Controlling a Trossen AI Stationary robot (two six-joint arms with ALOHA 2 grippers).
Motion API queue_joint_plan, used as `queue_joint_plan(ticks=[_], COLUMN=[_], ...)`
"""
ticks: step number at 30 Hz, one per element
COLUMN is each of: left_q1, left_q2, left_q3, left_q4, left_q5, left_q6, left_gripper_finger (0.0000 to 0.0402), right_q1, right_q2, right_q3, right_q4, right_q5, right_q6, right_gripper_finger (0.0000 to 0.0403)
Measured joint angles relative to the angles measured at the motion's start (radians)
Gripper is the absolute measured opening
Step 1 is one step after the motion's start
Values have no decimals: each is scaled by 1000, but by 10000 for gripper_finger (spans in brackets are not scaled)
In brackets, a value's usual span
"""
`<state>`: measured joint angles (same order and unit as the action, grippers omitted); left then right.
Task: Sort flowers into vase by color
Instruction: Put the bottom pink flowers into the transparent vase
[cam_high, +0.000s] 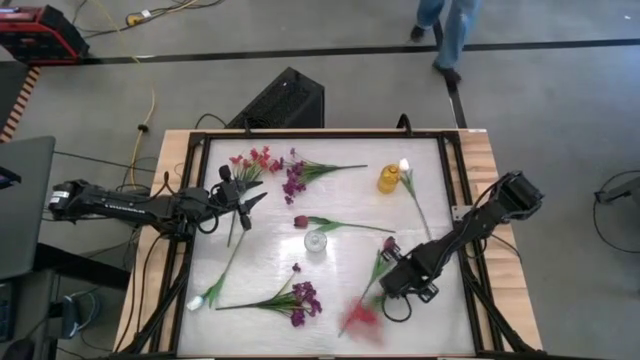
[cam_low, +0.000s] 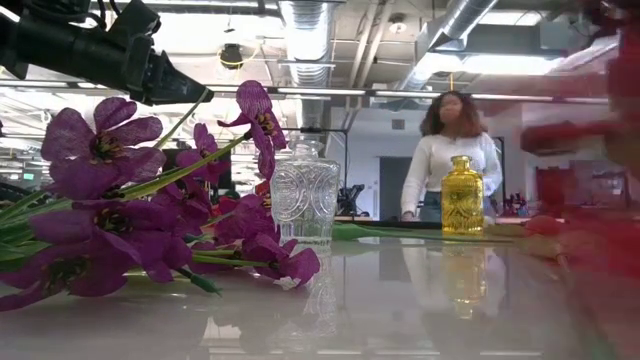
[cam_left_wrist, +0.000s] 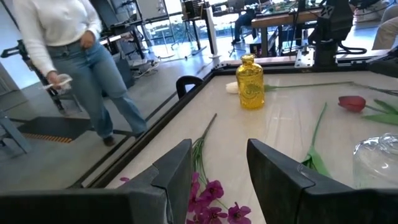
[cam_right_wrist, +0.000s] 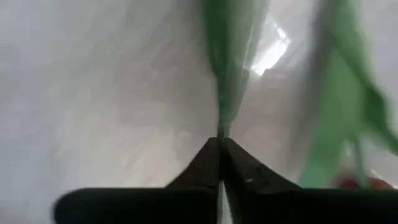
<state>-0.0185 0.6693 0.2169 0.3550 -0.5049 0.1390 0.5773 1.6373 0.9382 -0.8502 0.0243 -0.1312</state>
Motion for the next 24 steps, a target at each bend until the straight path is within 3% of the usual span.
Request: queue_joint_plan(ticks=[8, 13, 19, 24], left_q1=[22, 31, 38, 40], left_q2=[0, 0, 0, 0], left_q3=[0, 0, 0, 0], left_q4=[1, 1, 2, 2], left_q5=[0, 0, 1, 1], left_q6=[-20, -24, -27, -31], left_gripper_finger=[144, 144, 144, 144], right_q1=[-44, -62, -90, -104], right_q2=[-1, -24, -194, -378], right_q3=[111, 176, 188, 148], right_q4=[-153, -178, -111, 96], right_q5=[4, 2, 12, 147], right_q6=[-15, 1, 104, 108], right_gripper_finger=[38, 20, 20, 22])
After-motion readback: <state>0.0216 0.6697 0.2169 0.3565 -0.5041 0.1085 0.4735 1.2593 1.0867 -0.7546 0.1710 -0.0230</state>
